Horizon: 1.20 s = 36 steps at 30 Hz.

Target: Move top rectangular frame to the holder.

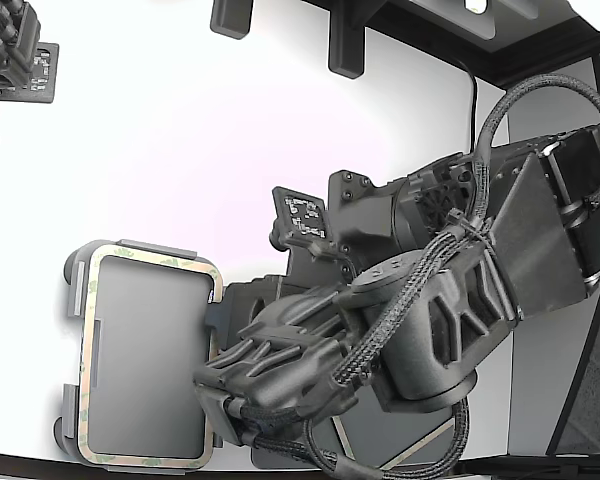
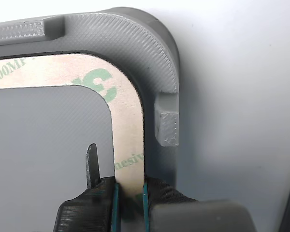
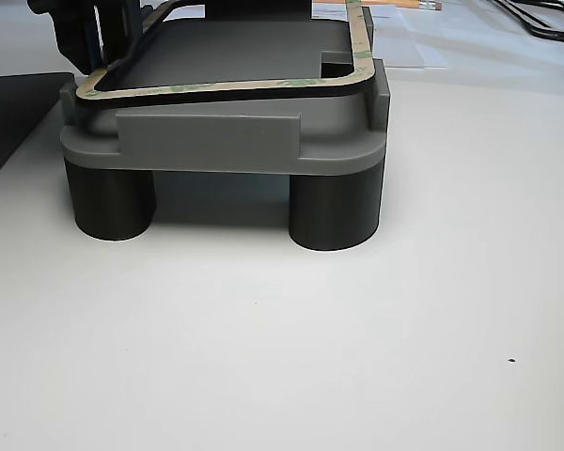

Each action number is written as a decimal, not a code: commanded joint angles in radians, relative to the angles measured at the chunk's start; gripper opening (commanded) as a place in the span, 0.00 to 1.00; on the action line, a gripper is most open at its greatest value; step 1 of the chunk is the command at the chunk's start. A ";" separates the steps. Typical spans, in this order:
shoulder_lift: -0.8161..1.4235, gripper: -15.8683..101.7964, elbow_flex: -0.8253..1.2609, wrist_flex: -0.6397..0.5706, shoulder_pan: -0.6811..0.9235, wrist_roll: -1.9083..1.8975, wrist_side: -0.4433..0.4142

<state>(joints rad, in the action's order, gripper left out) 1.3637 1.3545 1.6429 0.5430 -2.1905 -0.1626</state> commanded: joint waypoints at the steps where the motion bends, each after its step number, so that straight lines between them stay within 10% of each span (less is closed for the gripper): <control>1: 0.018 0.04 -0.017 0.003 -0.015 0.000 0.003; 6: 0.020 0.15 -0.017 0.009 -0.015 0.006 0.000; 12: 0.017 0.98 -0.028 0.006 -0.015 0.021 -0.002; 21: 0.025 0.98 -0.074 0.008 -0.012 0.072 -0.043; 29: 0.324 0.98 0.011 -0.216 0.029 0.652 -0.259; 36: 0.594 0.98 0.173 -0.370 -0.091 1.278 -0.199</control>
<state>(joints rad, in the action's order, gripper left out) 1.8208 1.4726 1.3223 0.5200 -1.3300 -0.3973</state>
